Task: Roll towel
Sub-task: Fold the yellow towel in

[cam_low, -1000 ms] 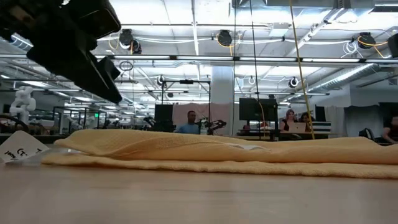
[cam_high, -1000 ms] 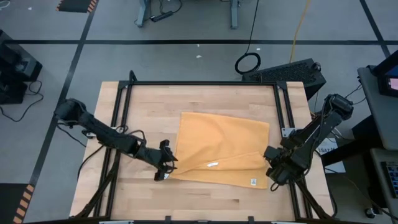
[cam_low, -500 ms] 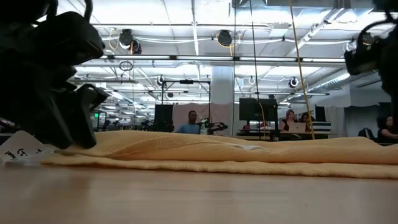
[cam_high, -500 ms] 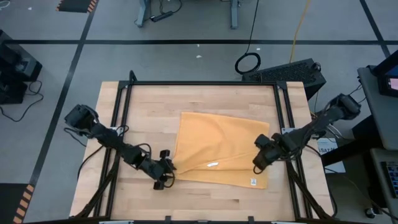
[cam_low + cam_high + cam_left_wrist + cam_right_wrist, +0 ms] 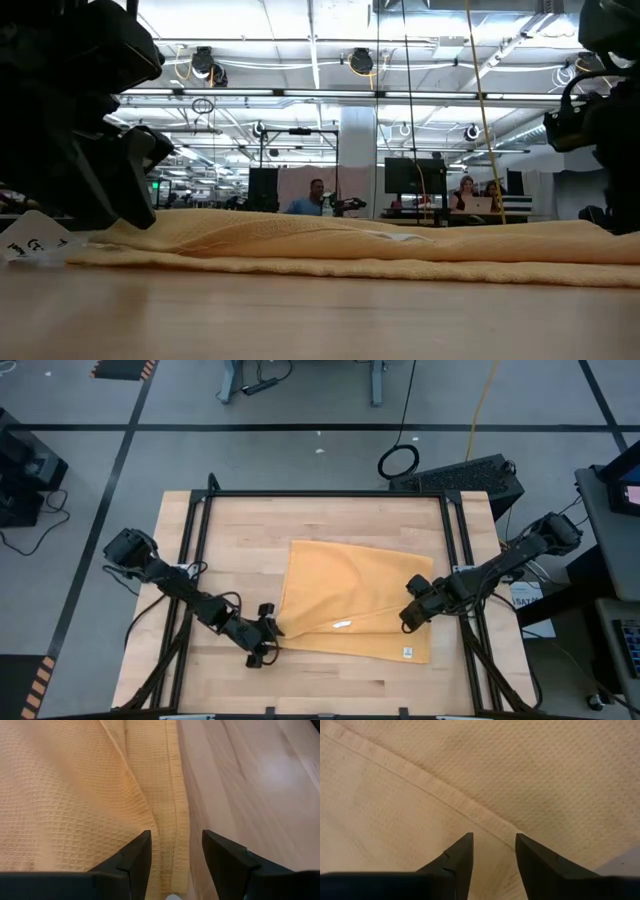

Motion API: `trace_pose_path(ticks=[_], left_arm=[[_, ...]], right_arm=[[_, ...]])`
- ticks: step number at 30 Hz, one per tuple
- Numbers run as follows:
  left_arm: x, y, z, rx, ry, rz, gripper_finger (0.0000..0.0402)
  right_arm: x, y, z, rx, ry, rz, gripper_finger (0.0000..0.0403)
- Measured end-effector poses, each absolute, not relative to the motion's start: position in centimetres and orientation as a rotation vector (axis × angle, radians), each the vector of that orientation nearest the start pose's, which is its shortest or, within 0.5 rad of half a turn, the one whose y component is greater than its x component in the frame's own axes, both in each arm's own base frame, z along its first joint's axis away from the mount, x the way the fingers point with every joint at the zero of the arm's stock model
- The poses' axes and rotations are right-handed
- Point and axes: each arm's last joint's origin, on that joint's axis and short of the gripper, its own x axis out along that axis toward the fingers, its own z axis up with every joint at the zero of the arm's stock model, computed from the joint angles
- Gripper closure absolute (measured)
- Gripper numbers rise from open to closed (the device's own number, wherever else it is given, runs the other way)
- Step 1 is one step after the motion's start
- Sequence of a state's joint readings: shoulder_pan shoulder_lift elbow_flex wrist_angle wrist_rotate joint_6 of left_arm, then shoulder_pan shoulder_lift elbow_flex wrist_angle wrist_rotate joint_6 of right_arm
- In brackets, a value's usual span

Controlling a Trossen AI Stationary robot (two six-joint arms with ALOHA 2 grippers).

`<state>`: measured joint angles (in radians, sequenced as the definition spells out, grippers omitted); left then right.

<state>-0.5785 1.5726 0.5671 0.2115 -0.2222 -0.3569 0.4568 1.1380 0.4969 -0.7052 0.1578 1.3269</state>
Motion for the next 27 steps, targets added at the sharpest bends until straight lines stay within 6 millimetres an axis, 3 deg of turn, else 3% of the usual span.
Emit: trace_pose_path(ticks=[9,16,27], left_arm=[[22.9,-14.2,12.4,-0.015,0.774,-0.189,0.0221],[23.0,-14.1,12.4,-0.01,0.769,-0.172,0.0221],[22.9,-14.0,12.4,-0.007,0.771,-0.15,0.0221]], right_arm=[[15.3,7.0,14.1,0.711,1.221,-0.639,0.0315],[15.3,7.2,14.0,0.696,1.269,-0.601,0.0395],[15.7,8.5,16.2,0.661,1.346,-0.439,0.0402]])
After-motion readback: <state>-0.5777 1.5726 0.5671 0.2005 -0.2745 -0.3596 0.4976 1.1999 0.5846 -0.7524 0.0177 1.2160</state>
